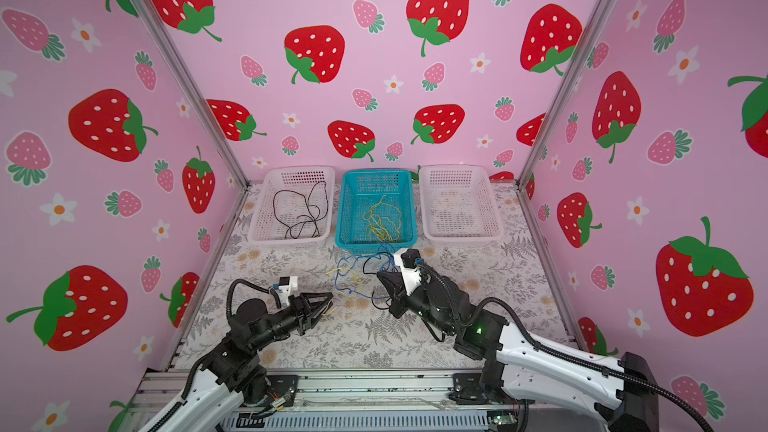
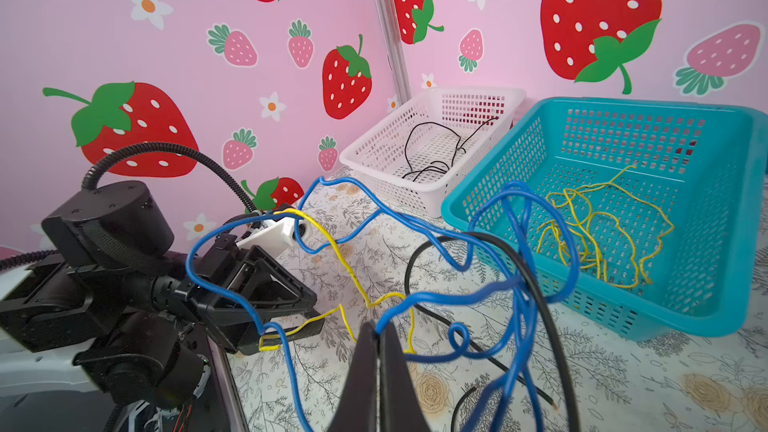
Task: Untangle the cables
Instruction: 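Grasp the yellow wire with the left gripper and pull it from the tangle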
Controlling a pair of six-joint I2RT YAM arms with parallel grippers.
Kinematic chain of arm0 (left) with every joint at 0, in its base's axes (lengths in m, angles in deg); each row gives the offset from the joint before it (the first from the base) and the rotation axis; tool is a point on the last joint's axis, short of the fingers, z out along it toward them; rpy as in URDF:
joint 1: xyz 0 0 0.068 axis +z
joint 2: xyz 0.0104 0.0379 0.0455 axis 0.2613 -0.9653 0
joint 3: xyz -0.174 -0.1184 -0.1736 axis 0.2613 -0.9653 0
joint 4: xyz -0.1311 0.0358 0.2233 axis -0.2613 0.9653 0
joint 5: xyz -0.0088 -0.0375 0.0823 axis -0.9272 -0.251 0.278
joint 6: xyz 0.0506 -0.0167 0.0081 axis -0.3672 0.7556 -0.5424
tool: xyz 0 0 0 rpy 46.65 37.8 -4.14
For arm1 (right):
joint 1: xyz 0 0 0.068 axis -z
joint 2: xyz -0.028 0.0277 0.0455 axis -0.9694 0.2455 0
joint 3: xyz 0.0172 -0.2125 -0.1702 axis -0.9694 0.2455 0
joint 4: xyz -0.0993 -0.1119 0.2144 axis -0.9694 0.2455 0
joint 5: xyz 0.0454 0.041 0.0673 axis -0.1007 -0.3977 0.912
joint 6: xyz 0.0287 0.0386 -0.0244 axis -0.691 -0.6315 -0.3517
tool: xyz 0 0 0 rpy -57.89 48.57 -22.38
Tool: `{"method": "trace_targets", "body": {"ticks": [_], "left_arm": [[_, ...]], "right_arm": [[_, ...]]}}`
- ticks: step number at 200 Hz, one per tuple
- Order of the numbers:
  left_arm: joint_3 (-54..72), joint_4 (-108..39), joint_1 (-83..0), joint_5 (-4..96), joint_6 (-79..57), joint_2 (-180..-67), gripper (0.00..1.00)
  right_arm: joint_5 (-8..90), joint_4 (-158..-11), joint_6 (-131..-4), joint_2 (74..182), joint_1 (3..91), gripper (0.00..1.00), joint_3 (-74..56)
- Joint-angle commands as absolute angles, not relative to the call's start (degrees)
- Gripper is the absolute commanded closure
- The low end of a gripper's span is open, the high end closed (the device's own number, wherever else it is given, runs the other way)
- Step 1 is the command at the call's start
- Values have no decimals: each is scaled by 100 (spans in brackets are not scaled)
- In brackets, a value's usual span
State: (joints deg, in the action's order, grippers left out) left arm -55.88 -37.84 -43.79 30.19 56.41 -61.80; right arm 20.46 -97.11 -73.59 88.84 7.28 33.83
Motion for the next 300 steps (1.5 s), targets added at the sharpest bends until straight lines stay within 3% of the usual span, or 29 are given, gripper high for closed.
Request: {"method": "trace_targets", "body": {"ticks": [1, 145, 202, 258, 300], "left_arm": [[-5673, -3948, -4486, 3149, 5798, -6015, 61], [-5799, -4334, -4731, 3444, 5871, -5605, 58], [-5847, -3765, -4770, 3392, 5659, -5598, 58], [-5725, -2840, -4804, 3472, 5297, -5889, 43], [-5454, -2666, -5146, 3700, 5062, -6642, 40]], "right_arm": [[1943, -9981, -7389, 8858, 698, 100, 3462], [1898, -10227, -7469, 8840, 697, 100, 3694], [1796, -10127, -7460, 8754, 703, 100, 3667], [1257, -9556, -7416, 8425, 708, 100, 3613], [1282, -9532, -7488, 8433, 706, 100, 3709]]}}
